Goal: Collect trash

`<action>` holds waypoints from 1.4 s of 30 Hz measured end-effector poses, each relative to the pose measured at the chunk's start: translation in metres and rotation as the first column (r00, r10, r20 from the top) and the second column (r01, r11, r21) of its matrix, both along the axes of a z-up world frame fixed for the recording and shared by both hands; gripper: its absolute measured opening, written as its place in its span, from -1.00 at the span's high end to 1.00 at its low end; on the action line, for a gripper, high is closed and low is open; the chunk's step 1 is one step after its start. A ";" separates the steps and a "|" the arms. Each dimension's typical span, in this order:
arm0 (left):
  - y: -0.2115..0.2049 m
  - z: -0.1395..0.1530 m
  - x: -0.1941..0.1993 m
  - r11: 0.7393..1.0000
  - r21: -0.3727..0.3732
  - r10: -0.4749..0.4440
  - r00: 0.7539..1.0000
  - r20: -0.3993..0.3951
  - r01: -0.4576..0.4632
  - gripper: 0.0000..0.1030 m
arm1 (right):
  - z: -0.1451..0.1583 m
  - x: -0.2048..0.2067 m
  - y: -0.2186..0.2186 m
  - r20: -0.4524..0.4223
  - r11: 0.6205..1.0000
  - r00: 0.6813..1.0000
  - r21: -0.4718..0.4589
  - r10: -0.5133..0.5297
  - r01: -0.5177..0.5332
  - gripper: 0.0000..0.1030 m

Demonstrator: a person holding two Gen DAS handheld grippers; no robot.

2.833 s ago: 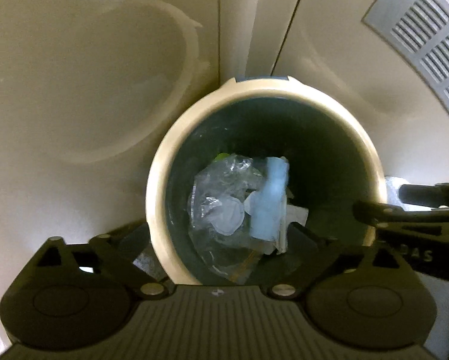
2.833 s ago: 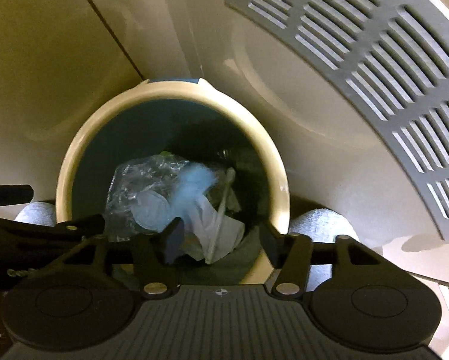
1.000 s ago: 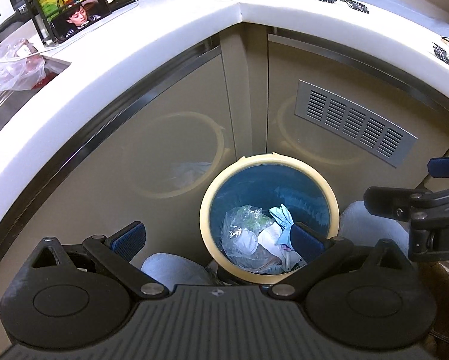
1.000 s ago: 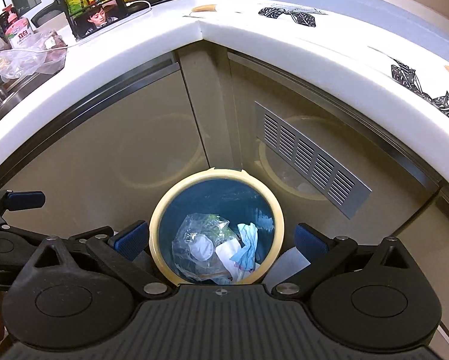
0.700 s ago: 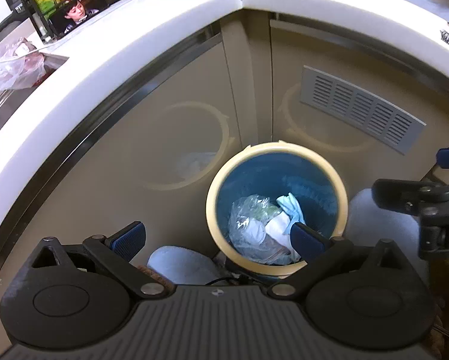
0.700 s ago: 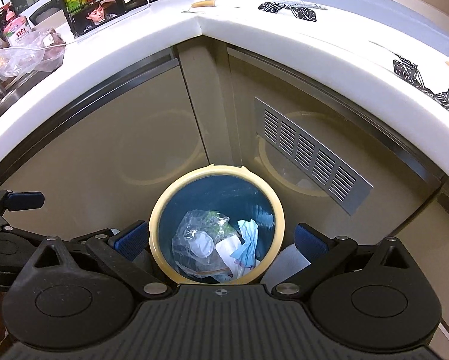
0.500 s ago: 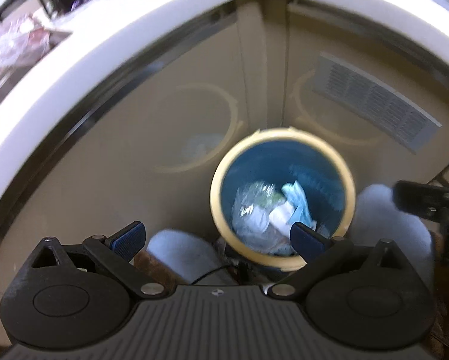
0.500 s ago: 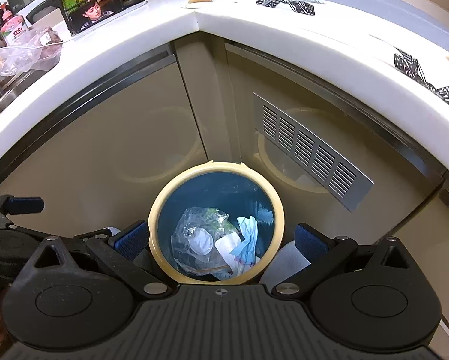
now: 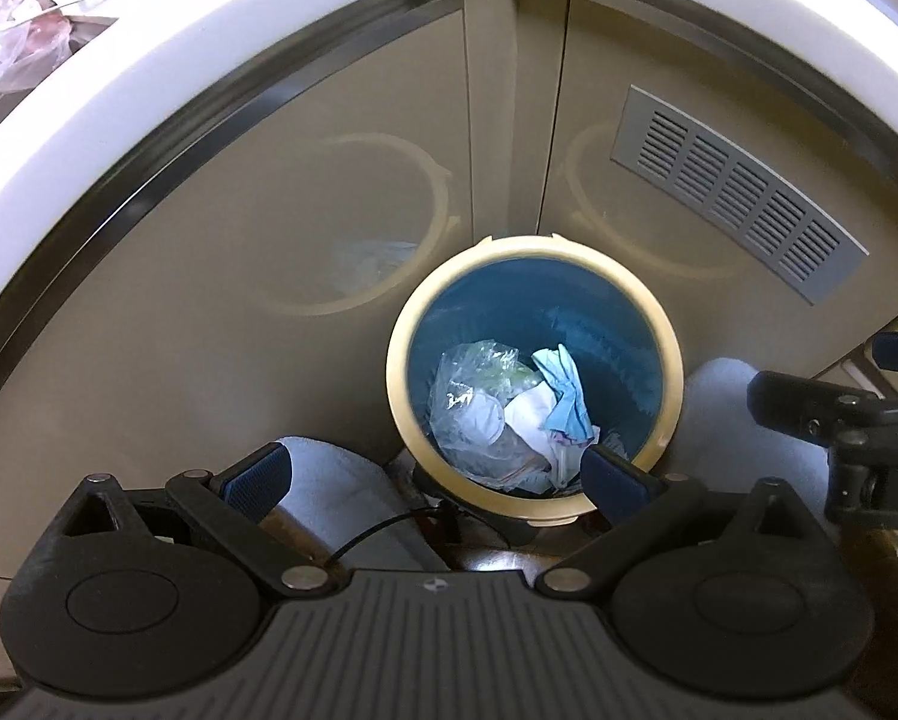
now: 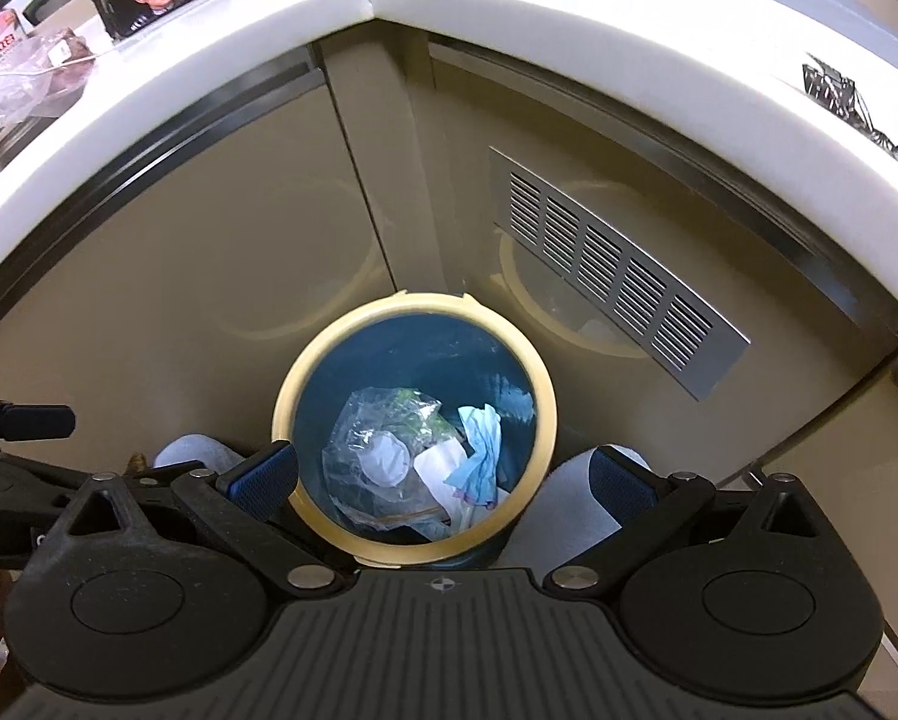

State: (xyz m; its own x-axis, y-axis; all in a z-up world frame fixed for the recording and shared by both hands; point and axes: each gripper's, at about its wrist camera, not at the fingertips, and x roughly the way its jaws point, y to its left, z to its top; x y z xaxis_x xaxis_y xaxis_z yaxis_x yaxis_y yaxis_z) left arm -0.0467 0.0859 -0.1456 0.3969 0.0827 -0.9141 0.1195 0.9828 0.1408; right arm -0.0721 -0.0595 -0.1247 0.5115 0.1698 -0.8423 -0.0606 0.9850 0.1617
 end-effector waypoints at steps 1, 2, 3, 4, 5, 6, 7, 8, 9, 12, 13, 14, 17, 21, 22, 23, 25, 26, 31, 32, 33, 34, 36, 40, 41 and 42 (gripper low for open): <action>-0.001 -0.001 0.001 1.000 0.000 -0.001 1.000 -0.005 0.001 -0.99 | -0.002 0.002 -0.001 -0.012 1.000 1.000 0.001 -0.001 0.001 -1.00; 0.000 -0.002 0.002 1.000 -0.002 -0.002 1.000 -0.010 0.002 -0.99 | -0.005 0.003 -0.001 -0.026 1.000 1.000 0.001 -0.001 0.001 -1.00; 0.000 -0.003 0.002 1.000 -0.002 -0.001 1.000 -0.014 0.001 -0.99 | -0.006 0.004 -0.001 -0.037 1.000 0.999 0.002 0.000 0.000 -1.00; -0.001 -0.004 0.003 1.000 -0.001 0.000 1.000 -0.017 0.000 -0.99 | -0.008 0.005 -0.001 -0.045 1.000 0.999 0.003 0.001 -0.001 -1.00; -0.001 -0.006 0.004 1.000 0.000 0.002 1.000 -0.020 -0.002 -0.99 | -0.009 0.006 -0.001 -0.049 1.000 0.999 0.004 0.002 -0.001 -1.00; -0.001 -0.007 0.005 1.000 0.001 0.003 1.000 -0.023 -0.003 -0.99 | -0.009 0.007 -0.001 -0.050 1.000 0.999 0.003 0.002 -0.002 -1.00; -0.001 -0.008 0.005 1.000 0.001 0.003 1.000 -0.026 -0.003 -0.99 | -0.009 0.007 0.000 -0.050 1.000 0.999 0.002 0.002 -0.002 -1.00; 0.000 -0.009 0.006 1.000 0.000 0.003 1.000 -0.027 -0.003 -0.99 | -0.009 0.007 0.000 -0.049 1.000 0.999 0.001 0.003 -0.003 -1.00; 0.000 -0.009 0.006 1.000 -0.001 0.004 1.000 -0.028 -0.004 -0.99 | -0.009 0.007 0.000 -0.048 1.000 0.999 0.001 0.004 -0.004 -1.00; 0.000 -0.008 0.006 1.000 0.002 0.002 1.000 -0.028 -0.001 -0.99 | -0.010 0.007 0.001 -0.050 1.000 0.999 -0.002 0.009 -0.009 -1.00; 0.000 -0.008 0.005 1.000 0.003 0.001 1.000 -0.029 -0.001 -0.99 | -0.010 0.008 0.001 -0.052 1.000 0.999 -0.002 0.009 -0.009 -1.00; 0.000 -0.008 0.005 1.000 0.005 0.000 1.000 -0.030 0.000 -0.99 | -0.011 0.008 0.001 -0.054 1.000 0.998 -0.002 0.008 -0.009 -1.00; -0.001 -0.008 0.005 1.000 0.009 -0.001 1.000 -0.031 0.002 -0.99 | -0.009 0.007 0.000 -0.055 1.000 0.998 0.000 0.005 -0.005 -1.00; 0.000 -0.007 0.005 1.000 0.013 -0.005 1.000 -0.026 0.006 -0.99 | -0.008 0.007 0.001 -0.050 1.000 0.999 -0.002 0.005 -0.005 -1.00; 0.000 -0.006 0.004 1.000 0.015 -0.005 1.000 -0.025 0.006 -0.99 | -0.008 0.007 0.002 -0.048 1.000 0.999 -0.002 0.005 -0.006 -1.00; 0.000 -0.006 0.004 1.000 0.015 -0.005 1.000 -0.024 0.005 -0.99 | -0.007 0.007 0.002 -0.047 1.000 0.999 -0.002 0.006 -0.006 -1.00; 0.000 -0.007 0.005 1.000 0.017 -0.004 1.000 -0.025 0.004 -0.99 | -0.007 0.007 0.001 -0.045 1.000 0.999 -0.002 0.007 -0.007 -1.00; 0.000 -0.006 0.005 1.000 0.018 -0.004 1.000 -0.026 0.005 -0.99 | -0.008 0.007 0.001 -0.044 1.000 0.999 -0.002 0.006 -0.006 -1.00; 0.001 -0.006 0.005 1.000 0.021 -0.007 1.000 -0.024 0.007 -0.99 | -0.008 0.007 0.000 -0.043 1.000 0.999 -0.004 0.005 -0.005 -1.00; 0.001 -0.006 0.005 1.000 0.021 -0.007 1.000 -0.024 0.007 -0.99 | -0.007 0.007 0.000 -0.043 1.000 0.999 -0.004 0.005 -0.006 -1.00; 0.001 -0.006 0.005 1.000 0.022 -0.007 1.000 -0.023 0.007 -0.99 | -0.007 0.007 0.000 -0.042 1.000 0.999 -0.004 0.006 -0.006 -1.00; 0.001 -0.006 0.005 1.000 0.022 -0.007 1.000 -0.023 0.007 -0.99 | -0.007 0.007 0.000 -0.041 1.000 0.999 -0.004 0.006 -0.006 -1.00; 0.001 -0.006 0.005 1.000 0.022 -0.007 1.000 -0.022 0.007 -0.99 | -0.006 0.006 0.000 -0.039 1.000 0.999 -0.005 0.006 -0.006 -1.00; 0.001 -0.005 0.005 1.000 0.022 -0.008 1.000 -0.021 0.008 -0.99 | -0.006 0.006 0.000 -0.038 1.000 0.999 -0.006 0.006 -0.006 -1.00; 0.001 -0.005 0.005 1.000 0.021 -0.008 1.000 -0.020 0.008 -0.99 | -0.006 0.006 0.000 -0.037 1.000 0.999 -0.006 0.006 -0.006 -1.00; 0.001 -0.004 0.005 1.000 0.022 -0.007 1.000 -0.019 0.008 -0.99 | -0.006 0.006 0.000 -0.037 1.000 0.999 -0.006 0.006 -0.006 -1.00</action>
State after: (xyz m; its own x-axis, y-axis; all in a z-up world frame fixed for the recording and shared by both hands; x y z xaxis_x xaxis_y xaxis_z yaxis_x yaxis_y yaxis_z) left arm -0.0420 0.0870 -0.1499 0.3804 0.0995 -0.9194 0.1299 0.9786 0.1597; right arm -0.0662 -0.0596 -0.1306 0.4788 0.1674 -0.8618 -0.0603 0.9856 0.1580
